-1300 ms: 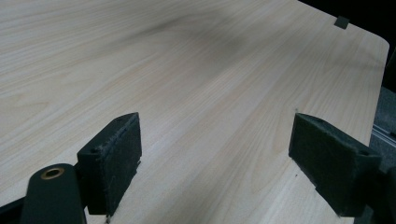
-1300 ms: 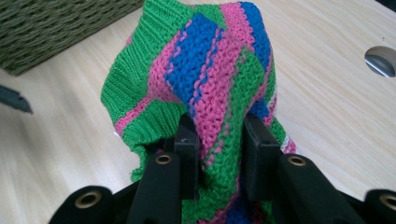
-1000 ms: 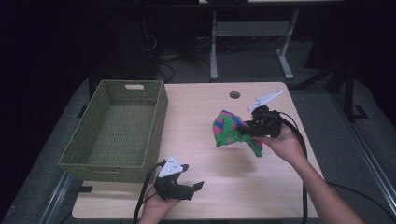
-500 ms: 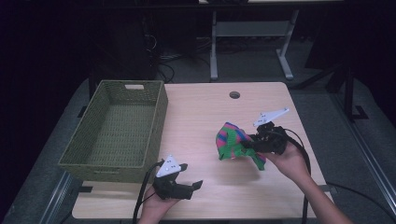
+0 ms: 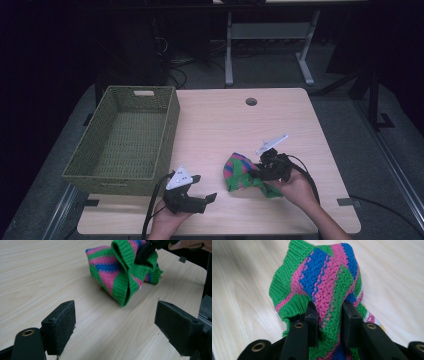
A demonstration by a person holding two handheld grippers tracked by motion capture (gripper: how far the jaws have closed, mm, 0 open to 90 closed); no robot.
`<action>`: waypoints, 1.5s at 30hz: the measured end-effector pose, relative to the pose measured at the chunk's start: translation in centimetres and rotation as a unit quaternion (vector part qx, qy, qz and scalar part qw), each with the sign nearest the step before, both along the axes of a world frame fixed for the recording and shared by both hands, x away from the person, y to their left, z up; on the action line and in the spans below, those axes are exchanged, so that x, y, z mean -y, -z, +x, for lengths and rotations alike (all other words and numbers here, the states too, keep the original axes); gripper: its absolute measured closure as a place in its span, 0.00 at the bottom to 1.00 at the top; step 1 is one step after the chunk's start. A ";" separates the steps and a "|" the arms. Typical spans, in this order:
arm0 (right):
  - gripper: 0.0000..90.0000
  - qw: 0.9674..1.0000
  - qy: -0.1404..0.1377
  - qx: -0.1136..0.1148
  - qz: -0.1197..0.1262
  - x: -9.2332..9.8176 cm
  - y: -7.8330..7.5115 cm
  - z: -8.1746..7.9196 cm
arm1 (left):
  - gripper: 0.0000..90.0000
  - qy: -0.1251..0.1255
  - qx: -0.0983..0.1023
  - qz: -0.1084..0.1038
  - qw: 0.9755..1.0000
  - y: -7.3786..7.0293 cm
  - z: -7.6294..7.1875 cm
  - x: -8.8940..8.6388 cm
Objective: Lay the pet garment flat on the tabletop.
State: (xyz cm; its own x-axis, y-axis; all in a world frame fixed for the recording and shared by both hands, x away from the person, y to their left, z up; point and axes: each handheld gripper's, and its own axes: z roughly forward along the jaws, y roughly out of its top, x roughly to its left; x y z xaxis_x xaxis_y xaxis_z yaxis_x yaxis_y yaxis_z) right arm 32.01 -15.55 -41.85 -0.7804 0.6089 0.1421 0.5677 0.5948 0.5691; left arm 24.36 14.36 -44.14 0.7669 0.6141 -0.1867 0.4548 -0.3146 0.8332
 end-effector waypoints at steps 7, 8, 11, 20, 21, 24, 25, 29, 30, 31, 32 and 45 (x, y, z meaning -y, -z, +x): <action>0.77 1.000 -0.005 -0.023 0.008 -1.4 1.1 -0.1 | 0.19 0.000 0.003 0.002 1.000 -0.1 0.0 -0.1; 0.77 1.000 -0.005 -0.023 0.008 -1.4 1.1 -0.1 | 0.19 0.000 0.003 0.002 1.000 -0.1 0.0 -0.1; 0.76 0.999 -0.003 -0.031 0.012 -1.8 1.3 -0.1 | 0.19 -0.002 0.003 0.000 1.000 -0.1 0.0 -0.1; 0.66 0.998 -0.006 -0.061 0.023 -3.0 2.6 0.0 | 0.19 0.002 0.003 0.000 1.000 -0.1 0.0 -0.2; 0.64 0.998 -0.006 -0.058 0.024 -3.1 2.6 0.0 | 0.19 0.001 0.003 -0.001 1.000 -0.1 0.0 -0.2; 0.54 0.997 -0.016 -0.064 0.028 -3.1 2.4 0.0 | 0.19 -0.002 0.002 -0.005 1.000 -0.1 0.0 -0.2; 0.51 0.997 -0.019 -0.064 0.028 -3.1 2.3 -0.1 | 0.19 -0.002 0.002 -0.006 1.000 -0.2 0.0 -0.3; 0.43 0.998 -0.034 -0.058 0.021 -3.1 1.6 -0.2 | 0.19 -0.006 0.003 -0.011 1.000 -0.3 0.1 -0.4; 0.41 0.997 -0.039 -0.055 0.024 -3.1 1.1 -0.4 | 0.19 -0.011 0.003 -0.014 1.000 -0.3 0.1 -0.5; 0.41 0.997 -0.041 -0.053 0.024 -3.0 0.9 -0.5 | 0.19 -0.012 0.003 -0.014 1.000 -0.3 0.1 -0.6; 0.41 0.997 -0.041 -0.053 0.024 -3.0 0.9 -0.5 | 0.19 -0.012 0.003 -0.014 1.000 -0.3 0.1 -0.6; 0.74 0.990 -0.137 0.019 0.007 -4.5 -2.4 -3.2 | 0.19 -0.023 0.006 -0.011 1.000 -0.3 0.2 -0.7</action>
State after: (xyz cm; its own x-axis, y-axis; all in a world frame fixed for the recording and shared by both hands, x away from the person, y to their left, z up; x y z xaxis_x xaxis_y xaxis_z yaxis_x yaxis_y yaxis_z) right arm 28.80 -11.02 -39.42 -0.9208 0.3724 0.1159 0.3642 0.7148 0.5970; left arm 24.56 15.05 -43.82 0.7405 0.6442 -0.1914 0.4584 -0.2760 0.8448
